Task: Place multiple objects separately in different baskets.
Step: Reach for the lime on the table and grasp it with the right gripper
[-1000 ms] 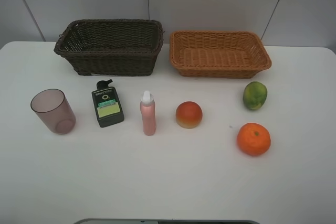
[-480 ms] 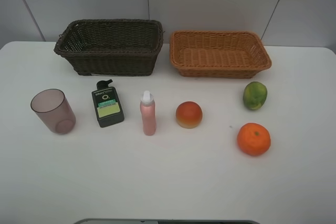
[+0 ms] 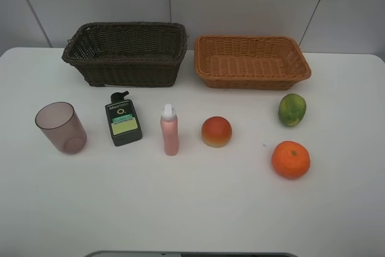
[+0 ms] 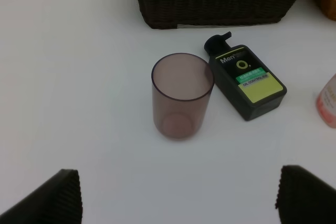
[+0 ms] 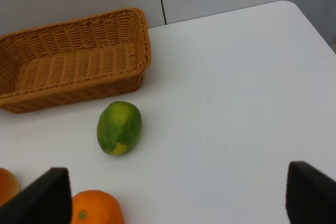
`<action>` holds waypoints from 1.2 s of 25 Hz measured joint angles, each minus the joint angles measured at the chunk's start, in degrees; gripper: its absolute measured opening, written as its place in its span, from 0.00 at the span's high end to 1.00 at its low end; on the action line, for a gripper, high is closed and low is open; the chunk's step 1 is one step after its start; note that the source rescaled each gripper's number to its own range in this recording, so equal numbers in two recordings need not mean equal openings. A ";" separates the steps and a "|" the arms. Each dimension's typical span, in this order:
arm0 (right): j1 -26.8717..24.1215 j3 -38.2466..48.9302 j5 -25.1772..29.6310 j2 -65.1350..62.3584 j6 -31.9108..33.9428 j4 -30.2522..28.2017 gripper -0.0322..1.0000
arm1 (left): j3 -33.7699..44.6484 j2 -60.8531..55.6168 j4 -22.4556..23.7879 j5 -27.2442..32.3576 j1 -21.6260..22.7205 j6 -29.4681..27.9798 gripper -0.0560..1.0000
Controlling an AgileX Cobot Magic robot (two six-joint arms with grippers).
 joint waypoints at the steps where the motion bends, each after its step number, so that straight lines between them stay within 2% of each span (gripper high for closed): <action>1: 0.00 0.00 0.00 0.00 0.00 0.00 0.15 | 0.00 0.00 0.00 0.00 0.00 0.00 0.04; 22: 0.53 0.00 0.00 0.26 0.00 0.00 0.15 | 0.00 0.00 0.00 0.00 0.00 0.00 0.04; 30: 0.65 -5.02 0.16 16.98 0.00 0.00 0.15 | 0.00 0.00 0.00 0.00 0.00 0.00 0.04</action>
